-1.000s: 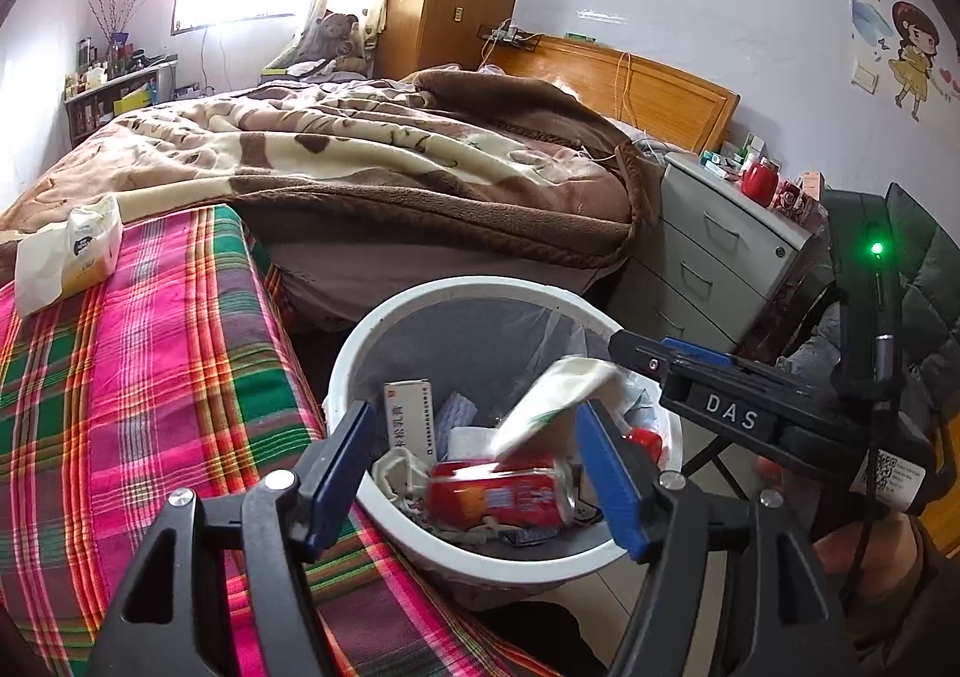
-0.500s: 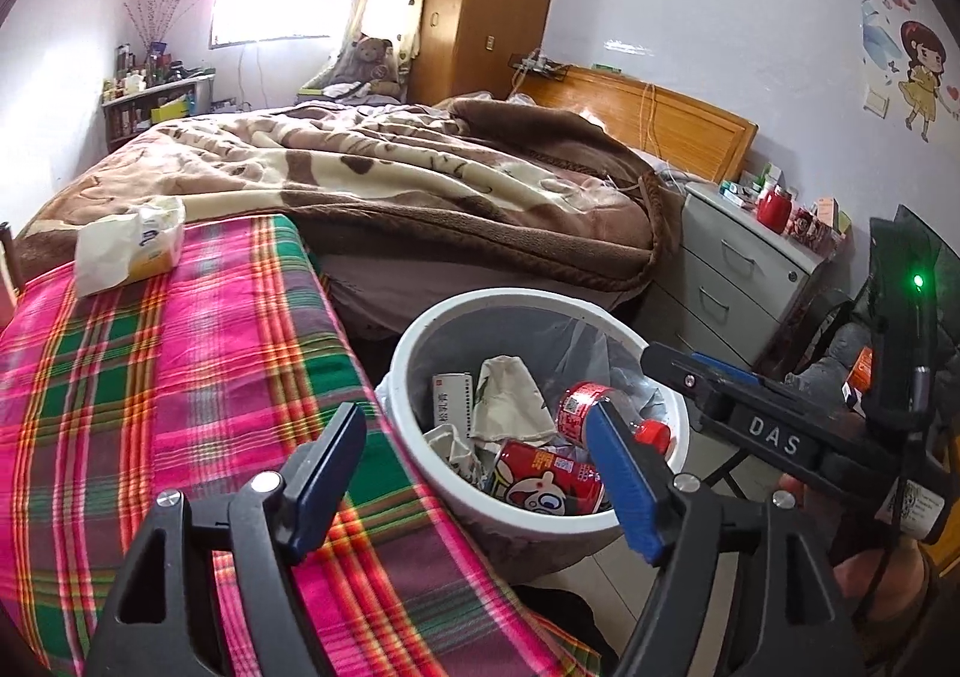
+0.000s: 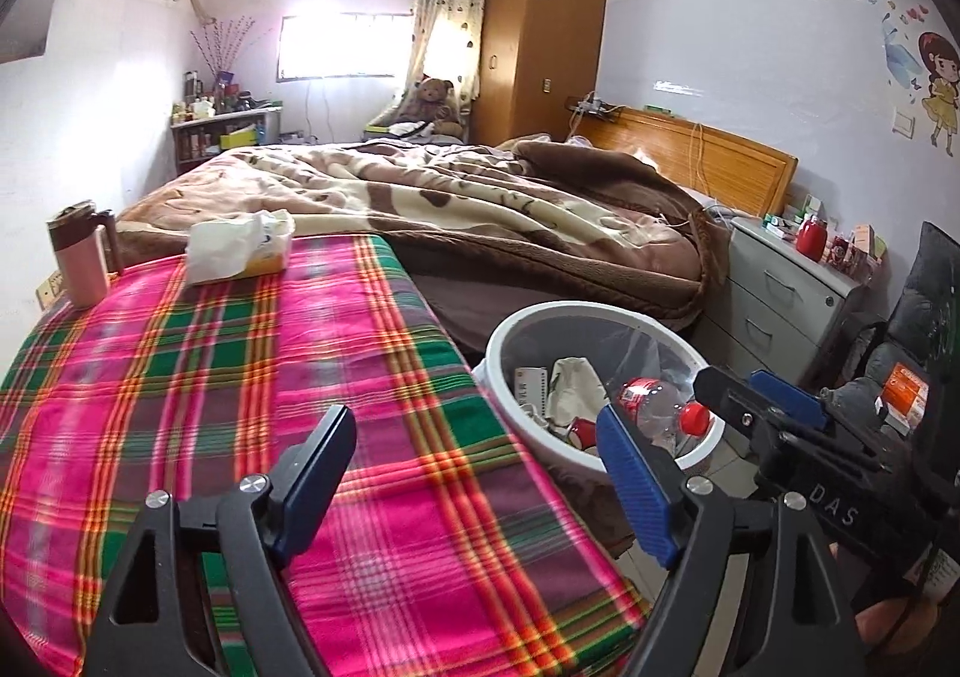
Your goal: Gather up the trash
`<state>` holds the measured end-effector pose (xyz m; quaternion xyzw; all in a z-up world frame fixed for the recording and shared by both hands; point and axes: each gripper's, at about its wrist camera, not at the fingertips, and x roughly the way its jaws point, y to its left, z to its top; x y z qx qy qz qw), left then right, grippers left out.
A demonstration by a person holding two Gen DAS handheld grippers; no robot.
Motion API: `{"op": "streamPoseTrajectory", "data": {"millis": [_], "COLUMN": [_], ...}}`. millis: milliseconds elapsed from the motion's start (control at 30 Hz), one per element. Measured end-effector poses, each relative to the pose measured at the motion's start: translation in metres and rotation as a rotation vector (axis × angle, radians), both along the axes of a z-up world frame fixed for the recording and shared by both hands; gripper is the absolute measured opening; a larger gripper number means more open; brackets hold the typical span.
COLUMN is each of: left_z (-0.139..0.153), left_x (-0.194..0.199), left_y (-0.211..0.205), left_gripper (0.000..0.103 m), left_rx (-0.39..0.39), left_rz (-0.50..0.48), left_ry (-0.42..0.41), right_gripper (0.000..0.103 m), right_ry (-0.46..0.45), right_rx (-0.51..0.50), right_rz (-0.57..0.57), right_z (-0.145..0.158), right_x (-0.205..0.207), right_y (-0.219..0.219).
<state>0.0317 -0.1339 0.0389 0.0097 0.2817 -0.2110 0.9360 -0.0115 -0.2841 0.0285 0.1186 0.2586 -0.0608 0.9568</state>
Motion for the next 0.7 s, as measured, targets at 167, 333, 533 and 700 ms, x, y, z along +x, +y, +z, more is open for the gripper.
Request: {"op": "streamPoseTrajectory", "data": {"millis": [167, 333, 533, 700], "left_z": [-0.003, -0.009, -0.015, -0.014], "left_x": [-0.015, -0.022, -0.031, -0.035], "left_y": [0.009, 0.018, 0.027, 0.032], "left_gripper": [0.085, 0.085, 0.085, 0.085], "left_rx": [0.043, 0.067, 0.078, 0.075], "left_rz": [0.032, 0.081, 0.122, 0.146], "left_ry": [-0.033, -0.038, -0.04, -0.047], "right_gripper": [0.065, 0.064, 0.065, 0.064], "right_ry": [-0.014, -0.034, -0.033, -0.038], "right_rx": [-0.043, -0.069, -0.092, -0.091], "right_rz": [0.012, -0.002, -0.007, 0.002], "right_z": [-0.001, -0.002, -0.003, -0.005], "right_x": [-0.012, -0.024, -0.027, -0.029], "right_y": [0.016, 0.026, 0.035, 0.039]}}
